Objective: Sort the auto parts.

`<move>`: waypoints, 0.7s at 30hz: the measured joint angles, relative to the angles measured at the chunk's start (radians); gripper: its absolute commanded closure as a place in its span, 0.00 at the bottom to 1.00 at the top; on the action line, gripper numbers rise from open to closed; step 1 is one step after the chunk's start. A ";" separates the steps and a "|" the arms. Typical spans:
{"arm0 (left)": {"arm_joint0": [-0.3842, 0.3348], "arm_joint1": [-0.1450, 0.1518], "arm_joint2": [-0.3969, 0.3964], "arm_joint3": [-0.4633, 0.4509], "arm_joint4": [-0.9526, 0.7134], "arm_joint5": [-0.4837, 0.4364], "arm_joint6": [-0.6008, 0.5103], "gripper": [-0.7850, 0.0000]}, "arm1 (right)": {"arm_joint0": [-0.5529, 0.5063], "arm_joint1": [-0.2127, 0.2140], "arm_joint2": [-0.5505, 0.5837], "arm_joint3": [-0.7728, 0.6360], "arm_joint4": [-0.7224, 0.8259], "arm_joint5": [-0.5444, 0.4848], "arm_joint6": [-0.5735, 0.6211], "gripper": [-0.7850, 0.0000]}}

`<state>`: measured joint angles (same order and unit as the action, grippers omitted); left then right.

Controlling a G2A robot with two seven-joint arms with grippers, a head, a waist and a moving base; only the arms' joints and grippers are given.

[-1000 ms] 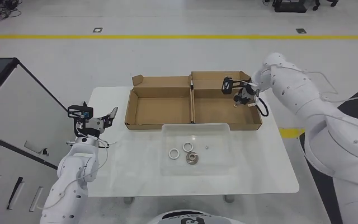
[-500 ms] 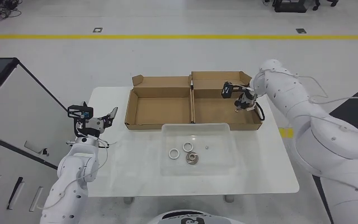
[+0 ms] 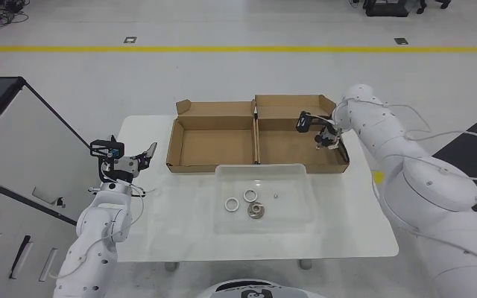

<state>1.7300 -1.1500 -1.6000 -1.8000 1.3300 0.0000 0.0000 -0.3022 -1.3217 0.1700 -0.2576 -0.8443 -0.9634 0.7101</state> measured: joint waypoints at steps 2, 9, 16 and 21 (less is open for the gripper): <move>0.000 0.000 0.000 0.000 0.000 0.000 0.000 0.00 | -0.003 -0.005 0.000 0.007 -0.013 0.003 -0.007 1.00; 0.000 0.000 0.000 0.000 0.000 0.000 0.000 0.00 | -0.013 -0.022 0.000 0.033 -0.040 0.010 -0.026 1.00; 0.000 0.000 0.000 0.000 0.000 0.000 0.000 0.00 | -0.024 -0.034 0.002 0.053 -0.056 0.013 -0.037 1.00; 0.000 0.000 0.000 0.000 0.000 0.000 0.000 0.00 | -0.029 -0.041 0.005 0.062 -0.065 0.013 -0.044 0.89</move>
<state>1.7300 -1.1500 -1.6000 -1.8000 1.3300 0.0000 0.0000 -0.3308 -1.3629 0.1748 -0.1952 -0.9096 -0.9505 0.6658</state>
